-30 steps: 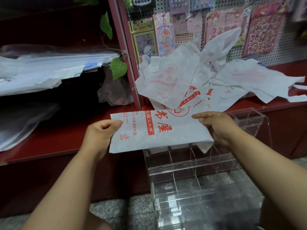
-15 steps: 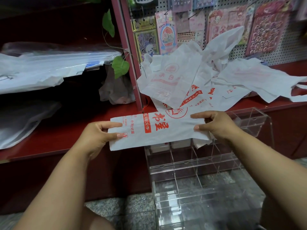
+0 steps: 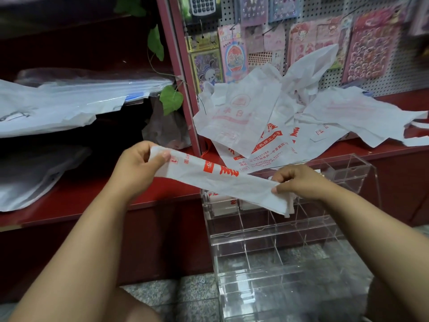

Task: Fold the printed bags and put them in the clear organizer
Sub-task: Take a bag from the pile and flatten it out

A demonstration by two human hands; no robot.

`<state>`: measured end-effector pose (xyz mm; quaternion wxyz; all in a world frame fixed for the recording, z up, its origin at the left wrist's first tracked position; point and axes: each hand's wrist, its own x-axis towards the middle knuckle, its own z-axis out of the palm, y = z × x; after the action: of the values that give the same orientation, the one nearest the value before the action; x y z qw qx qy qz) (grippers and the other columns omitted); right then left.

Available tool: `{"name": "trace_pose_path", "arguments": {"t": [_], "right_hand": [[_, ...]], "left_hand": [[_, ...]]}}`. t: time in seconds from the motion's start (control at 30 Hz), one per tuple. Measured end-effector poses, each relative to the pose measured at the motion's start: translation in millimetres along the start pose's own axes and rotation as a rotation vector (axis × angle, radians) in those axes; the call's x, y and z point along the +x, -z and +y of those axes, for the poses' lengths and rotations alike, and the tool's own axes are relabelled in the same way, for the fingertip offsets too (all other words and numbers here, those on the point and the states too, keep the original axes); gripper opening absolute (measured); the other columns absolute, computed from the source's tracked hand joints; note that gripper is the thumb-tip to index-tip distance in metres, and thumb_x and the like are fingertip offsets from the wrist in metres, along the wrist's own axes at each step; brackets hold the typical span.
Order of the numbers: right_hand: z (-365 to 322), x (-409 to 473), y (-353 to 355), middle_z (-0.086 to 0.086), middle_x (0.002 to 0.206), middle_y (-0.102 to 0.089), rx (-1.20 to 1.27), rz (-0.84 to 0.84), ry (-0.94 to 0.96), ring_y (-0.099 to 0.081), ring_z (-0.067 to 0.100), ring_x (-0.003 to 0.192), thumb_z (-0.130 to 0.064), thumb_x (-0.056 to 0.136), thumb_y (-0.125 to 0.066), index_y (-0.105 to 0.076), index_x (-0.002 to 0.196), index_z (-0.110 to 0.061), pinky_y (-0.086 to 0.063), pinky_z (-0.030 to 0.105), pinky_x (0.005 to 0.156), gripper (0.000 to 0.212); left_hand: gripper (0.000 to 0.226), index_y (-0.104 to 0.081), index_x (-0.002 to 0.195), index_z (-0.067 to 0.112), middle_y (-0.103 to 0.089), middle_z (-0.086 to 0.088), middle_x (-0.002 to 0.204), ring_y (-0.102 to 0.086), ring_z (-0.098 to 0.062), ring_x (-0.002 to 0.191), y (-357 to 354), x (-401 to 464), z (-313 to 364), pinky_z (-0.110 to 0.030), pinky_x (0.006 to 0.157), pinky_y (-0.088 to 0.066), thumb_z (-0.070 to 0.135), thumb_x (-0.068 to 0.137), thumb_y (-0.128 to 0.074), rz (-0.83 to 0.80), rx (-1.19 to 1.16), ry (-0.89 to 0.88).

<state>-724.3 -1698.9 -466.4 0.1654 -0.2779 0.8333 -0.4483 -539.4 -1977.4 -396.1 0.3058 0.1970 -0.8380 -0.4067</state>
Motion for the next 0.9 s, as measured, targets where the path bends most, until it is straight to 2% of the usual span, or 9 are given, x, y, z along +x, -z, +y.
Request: {"name": "trace_pose_path", "arguments": {"t": [0.1, 0.23, 0.33, 0.4, 0.47, 0.6, 0.67, 0.73, 0.9], "right_hand": [[-2, -7, 0, 0.000, 0.071, -0.061, 0.111, -0.127, 0.028, -0.056, 0.021, 0.074, -0.004, 0.068, -0.076, -0.062, 0.071, -0.015, -0.042, 0.030, 0.066, 0.018], [-12, -14, -13, -0.005, 0.074, -0.064, 0.288, -0.243, 0.068, -0.059, 0.014, 0.079, -0.029, 0.059, -0.081, -0.064, 0.099, -0.018, -0.044, 0.031, 0.077, 0.044], [-21, -17, -25, 0.001, 0.088, -0.071, 0.351, -0.217, 0.164, -0.064, 0.010, 0.086, -0.016, 0.078, -0.077, -0.069, 0.095, -0.017, -0.049, 0.027, 0.087, 0.019], [-27, -21, -28, 0.009, 0.093, -0.072, 0.378, -0.169, 0.199, -0.065, 0.011, 0.085, -0.003, 0.081, -0.072, -0.070, 0.083, -0.011, -0.052, 0.025, 0.084, 0.008], [-31, -25, -28, 0.010, 0.086, -0.071, 0.433, -0.127, 0.208, -0.064, 0.010, 0.078, 0.000, 0.081, -0.070, -0.068, 0.076, -0.008, -0.053, 0.022, 0.074, 0.010], [-36, -28, -25, 0.003, 0.077, -0.069, 0.525, -0.054, 0.200, -0.063, 0.006, 0.067, 0.000, 0.083, -0.067, -0.066, 0.076, -0.006, -0.048, 0.015, 0.060, 0.009], [-37, -28, -25, 0.002, 0.079, -0.071, 0.530, -0.024, 0.194, -0.065, 0.008, 0.071, -0.002, 0.084, -0.068, -0.067, 0.076, -0.007, -0.051, 0.018, 0.065, 0.010], [-38, -28, -27, 0.005, 0.079, -0.069, 0.525, -0.007, 0.181, -0.063, 0.011, 0.072, -0.003, 0.084, -0.068, -0.066, 0.076, -0.005, -0.051, 0.019, 0.066, 0.008], [-41, -30, -31, 0.008, 0.081, -0.066, 0.535, 0.015, 0.171, -0.060, 0.013, 0.073, -0.005, 0.085, -0.067, -0.064, 0.077, -0.002, -0.051, 0.018, 0.066, 0.009]], "left_hand": [[0.008, -0.069, 0.085, 0.016, -0.074, -0.003, 0.080, -0.067, -0.015, 0.071, -4, 3, 27, -0.039, 0.071, -0.054, 0.021, 0.092, -0.066, -0.025, -0.023, -0.058], [0.006, -0.069, 0.089, 0.013, -0.075, -0.005, 0.083, -0.070, -0.019, 0.075, -16, 6, 69, -0.041, 0.075, -0.058, 0.019, 0.089, -0.069, -0.188, -0.004, -0.118], [0.012, -0.069, 0.091, 0.008, -0.075, -0.005, 0.084, -0.071, -0.026, 0.080, -26, 7, 93, -0.043, 0.077, -0.057, 0.017, 0.085, -0.073, -0.297, 0.070, -0.188], [0.016, -0.068, 0.093, 0.007, -0.075, -0.006, 0.084, -0.070, -0.023, 0.074, -31, 10, 101, -0.039, 0.065, -0.056, 0.015, 0.081, -0.076, -0.302, 0.027, -0.217], [0.024, -0.065, 0.101, 0.011, -0.073, -0.007, 0.089, -0.071, -0.020, 0.075, -37, 12, 105, -0.031, 0.057, -0.055, 0.010, 0.079, -0.077, -0.224, -0.235, -0.147], [0.050, -0.058, 0.118, 0.009, -0.071, -0.013, 0.112, -0.069, -0.025, 0.094, -60, 4, 93, -0.042, 0.083, -0.056, 0.032, 0.077, -0.076, -0.249, -0.886, 0.185], [0.048, -0.065, 0.115, 0.008, -0.073, -0.012, 0.108, -0.071, -0.025, 0.093, -78, -10, 85, -0.039, 0.078, -0.059, 0.037, 0.077, -0.071, -0.336, -0.833, 0.288], [0.026, -0.068, 0.108, 0.005, -0.073, -0.014, 0.106, -0.073, -0.026, 0.089, -93, -15, 81, -0.035, 0.071, -0.060, 0.021, 0.087, -0.068, -0.282, -0.710, 0.267], [0.015, -0.069, 0.104, 0.008, -0.074, -0.011, 0.105, -0.072, -0.027, 0.095, -98, -4, 89, -0.039, 0.080, -0.059, 0.011, 0.098, -0.055, -0.186, -0.620, 0.130]]}}
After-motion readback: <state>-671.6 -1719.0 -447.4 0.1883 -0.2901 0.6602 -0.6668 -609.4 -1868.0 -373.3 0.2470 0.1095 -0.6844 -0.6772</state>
